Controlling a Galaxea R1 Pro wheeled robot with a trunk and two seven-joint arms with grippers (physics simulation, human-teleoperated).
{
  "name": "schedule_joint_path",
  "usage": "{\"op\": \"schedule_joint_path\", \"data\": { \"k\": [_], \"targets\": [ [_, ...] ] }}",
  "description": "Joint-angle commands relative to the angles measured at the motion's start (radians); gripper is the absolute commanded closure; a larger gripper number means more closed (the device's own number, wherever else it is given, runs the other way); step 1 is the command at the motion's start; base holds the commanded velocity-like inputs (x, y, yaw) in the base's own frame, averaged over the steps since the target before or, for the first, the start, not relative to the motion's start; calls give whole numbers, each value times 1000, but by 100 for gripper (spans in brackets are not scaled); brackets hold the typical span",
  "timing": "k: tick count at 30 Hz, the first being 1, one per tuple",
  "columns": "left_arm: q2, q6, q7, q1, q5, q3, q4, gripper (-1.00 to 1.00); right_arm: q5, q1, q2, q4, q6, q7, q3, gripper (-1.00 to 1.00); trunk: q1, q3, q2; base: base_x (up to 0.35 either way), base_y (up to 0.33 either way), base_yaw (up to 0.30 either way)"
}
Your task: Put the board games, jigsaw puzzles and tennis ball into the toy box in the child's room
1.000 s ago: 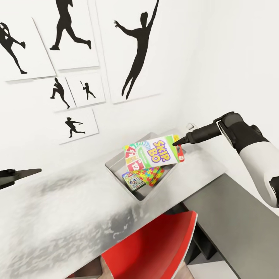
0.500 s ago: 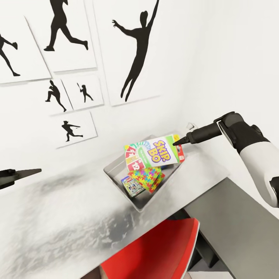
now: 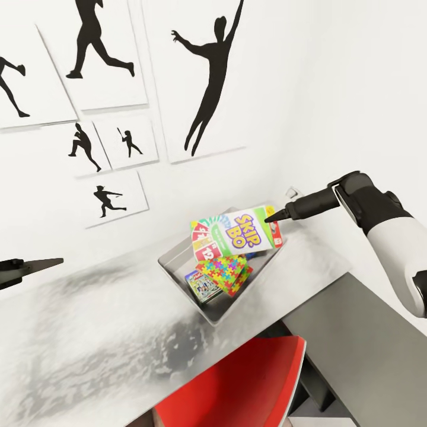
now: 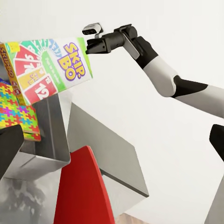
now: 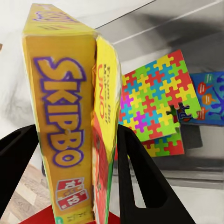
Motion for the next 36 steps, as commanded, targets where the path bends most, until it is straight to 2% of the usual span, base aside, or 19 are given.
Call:
{"op": "schedule_joint_path", "data": {
  "k": [1, 12, 22, 30, 36],
  "targets": [
    [0, 11, -4, -1, 0, 0, 0, -100, 7, -1, 0, -1, 10, 8, -1, 100, 1, -2, -2, 0, 0, 0],
    [2, 12, -4, -1, 0, 4, 0, -100, 8, -2, -4, -3, 13, 10, -18, 100, 1, -2, -2, 0, 0, 0],
    [6, 12, -4, -1, 0, 7, 0, -100, 15, -3, -8, -60, 14, 5, -27, 100, 1, -8, -2, 0, 0, 0],
    [7, 12, -4, -1, 0, 8, -1, -100, 18, -28, 4, -47, 17, -65, -27, 100, 1, -21, -2, 0, 0, 0],
    [7, 12, -4, -1, 1, 9, -1, -100, 21, -55, 10, -39, 18, -73, -24, 100, 1, -31, -2, 0, 0, 0]
  ]
}}
